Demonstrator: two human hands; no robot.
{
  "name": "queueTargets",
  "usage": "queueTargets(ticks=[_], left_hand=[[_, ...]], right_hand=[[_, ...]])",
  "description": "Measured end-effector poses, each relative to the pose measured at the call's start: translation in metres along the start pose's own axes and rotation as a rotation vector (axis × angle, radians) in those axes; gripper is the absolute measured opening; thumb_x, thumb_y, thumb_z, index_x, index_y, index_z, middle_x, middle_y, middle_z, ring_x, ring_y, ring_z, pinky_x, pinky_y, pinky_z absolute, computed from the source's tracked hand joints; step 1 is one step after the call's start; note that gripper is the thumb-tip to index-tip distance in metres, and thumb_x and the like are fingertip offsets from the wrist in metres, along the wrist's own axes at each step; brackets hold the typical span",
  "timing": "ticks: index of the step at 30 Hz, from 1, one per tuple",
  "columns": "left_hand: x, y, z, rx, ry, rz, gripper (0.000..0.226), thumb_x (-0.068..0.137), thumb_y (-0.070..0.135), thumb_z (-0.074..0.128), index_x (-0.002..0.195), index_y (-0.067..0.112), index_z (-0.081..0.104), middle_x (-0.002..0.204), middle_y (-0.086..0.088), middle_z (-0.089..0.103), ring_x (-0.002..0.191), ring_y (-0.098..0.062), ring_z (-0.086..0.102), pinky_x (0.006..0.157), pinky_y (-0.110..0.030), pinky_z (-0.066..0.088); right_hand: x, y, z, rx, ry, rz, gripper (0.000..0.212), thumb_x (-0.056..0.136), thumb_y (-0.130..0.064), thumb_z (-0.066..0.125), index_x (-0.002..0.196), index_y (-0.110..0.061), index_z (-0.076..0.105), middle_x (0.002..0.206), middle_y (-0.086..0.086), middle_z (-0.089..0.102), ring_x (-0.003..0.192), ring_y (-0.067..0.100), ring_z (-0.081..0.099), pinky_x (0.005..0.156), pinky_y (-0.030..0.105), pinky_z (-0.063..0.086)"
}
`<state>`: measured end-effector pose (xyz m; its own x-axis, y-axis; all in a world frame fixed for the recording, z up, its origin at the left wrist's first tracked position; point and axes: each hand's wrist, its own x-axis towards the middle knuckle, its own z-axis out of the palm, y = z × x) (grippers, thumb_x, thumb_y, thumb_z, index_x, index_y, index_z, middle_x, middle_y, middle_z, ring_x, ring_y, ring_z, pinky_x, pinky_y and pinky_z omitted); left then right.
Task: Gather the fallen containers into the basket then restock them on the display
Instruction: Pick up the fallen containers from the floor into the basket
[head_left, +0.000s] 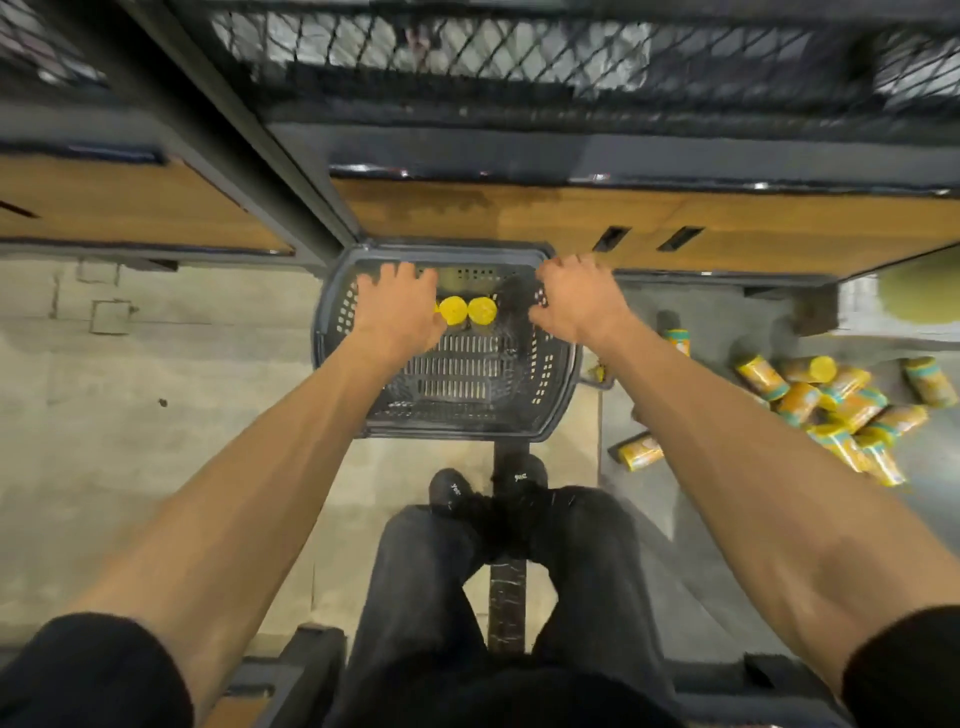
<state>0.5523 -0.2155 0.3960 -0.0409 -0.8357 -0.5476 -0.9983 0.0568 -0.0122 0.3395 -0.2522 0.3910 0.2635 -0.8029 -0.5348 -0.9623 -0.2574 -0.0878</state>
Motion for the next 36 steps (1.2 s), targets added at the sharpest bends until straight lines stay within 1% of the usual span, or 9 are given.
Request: queueTargets(ticks=[3, 7, 11, 15, 19, 22, 26, 30, 36], left_hand=[[-0.027, 0.017, -0.050, -0.020, 0.036, 0.022, 0.048, 0.093, 0.038, 0.052, 0.132, 0.010, 0.047, 0.133, -0.017, 0.048, 0.127, -0.038, 0.040, 0.102, -0.054, 0.034], [-0.049, 0.034, -0.101, -0.026, 0.152, 0.081, 0.048, 0.090, 0.038, 0.056, 0.129, 0.011, 0.049, 0.129, -0.015, 0.051, 0.124, -0.037, 0.043, 0.099, -0.051, 0.036], [-0.065, 0.050, -0.136, -0.027, 0.245, 0.145, 0.049, 0.090, 0.043, 0.055, 0.127, 0.010, 0.050, 0.129, -0.015, 0.050, 0.123, -0.037, 0.044, 0.097, -0.052, 0.039], [-0.077, 0.071, -0.158, 0.006, 0.265, 0.248, 0.053, 0.092, 0.045, 0.053, 0.135, 0.014, 0.046, 0.136, -0.014, 0.048, 0.127, -0.037, 0.042, 0.101, -0.053, 0.037], [-0.091, 0.093, -0.176, 0.029, 0.255, 0.357, 0.054, 0.092, 0.046, 0.053, 0.137, 0.018, 0.045, 0.139, -0.011, 0.047, 0.130, -0.034, 0.041, 0.104, -0.053, 0.035], [-0.102, 0.112, -0.187, 0.069, 0.298, 0.449, 0.053, 0.092, 0.047, 0.054, 0.137, 0.018, 0.046, 0.138, -0.011, 0.049, 0.129, -0.034, 0.042, 0.103, -0.053, 0.036], [-0.120, 0.147, -0.200, 0.131, 0.272, 0.561, 0.052, 0.092, 0.045, 0.052, 0.135, 0.017, 0.048, 0.136, -0.012, 0.049, 0.130, -0.034, 0.041, 0.104, -0.052, 0.035], [-0.137, 0.196, -0.204, 0.218, 0.280, 0.692, 0.052, 0.092, 0.046, 0.051, 0.134, 0.016, 0.048, 0.136, -0.012, 0.050, 0.128, -0.034, 0.043, 0.103, -0.051, 0.037], [-0.173, 0.282, -0.199, 0.276, 0.272, 0.868, 0.050, 0.094, 0.045, 0.049, 0.133, 0.015, 0.049, 0.134, -0.012, 0.050, 0.127, -0.034, 0.043, 0.102, -0.051, 0.037]], right_hand=[[-0.036, 0.012, -0.050, 0.020, 0.036, 0.038, 0.055, 0.089, -0.044, 0.058, 0.131, -0.009, 0.049, 0.132, 0.018, 0.047, 0.126, 0.036, 0.040, 0.100, 0.047, 0.039], [-0.073, 0.035, -0.099, 0.060, 0.090, 0.098, 0.055, 0.089, -0.046, 0.057, 0.130, -0.010, 0.052, 0.133, 0.015, 0.046, 0.127, 0.035, 0.040, 0.101, 0.046, 0.038], [-0.106, 0.055, -0.126, 0.088, 0.174, 0.165, 0.052, 0.089, -0.042, 0.056, 0.130, -0.010, 0.051, 0.134, 0.015, 0.046, 0.128, 0.035, 0.040, 0.103, 0.047, 0.037], [-0.146, 0.068, -0.139, 0.063, 0.198, 0.234, 0.052, 0.091, -0.038, 0.054, 0.134, -0.010, 0.047, 0.137, 0.015, 0.045, 0.129, 0.035, 0.039, 0.103, 0.048, 0.038], [-0.190, 0.073, -0.136, 0.099, 0.218, 0.346, 0.045, 0.092, -0.033, 0.053, 0.131, -0.010, 0.050, 0.135, 0.014, 0.046, 0.128, 0.035, 0.040, 0.102, 0.048, 0.038], [-0.217, 0.077, -0.130, 0.140, 0.227, 0.411, 0.045, 0.092, -0.034, 0.054, 0.132, -0.012, 0.049, 0.134, 0.014, 0.045, 0.128, 0.034, 0.039, 0.102, 0.048, 0.037], [-0.261, 0.089, -0.117, 0.229, 0.263, 0.512, 0.046, 0.091, -0.033, 0.054, 0.132, -0.011, 0.048, 0.134, 0.015, 0.043, 0.128, 0.035, 0.038, 0.103, 0.049, 0.036], [-0.317, 0.115, -0.098, 0.289, 0.302, 0.647, 0.046, 0.091, -0.031, 0.053, 0.133, -0.012, 0.048, 0.135, 0.015, 0.043, 0.128, 0.035, 0.038, 0.102, 0.049, 0.037], [-0.409, 0.158, -0.061, 0.380, 0.300, 0.832, 0.049, 0.089, -0.035, 0.057, 0.131, -0.011, 0.050, 0.136, 0.016, 0.045, 0.128, 0.036, 0.039, 0.100, 0.047, 0.041]])
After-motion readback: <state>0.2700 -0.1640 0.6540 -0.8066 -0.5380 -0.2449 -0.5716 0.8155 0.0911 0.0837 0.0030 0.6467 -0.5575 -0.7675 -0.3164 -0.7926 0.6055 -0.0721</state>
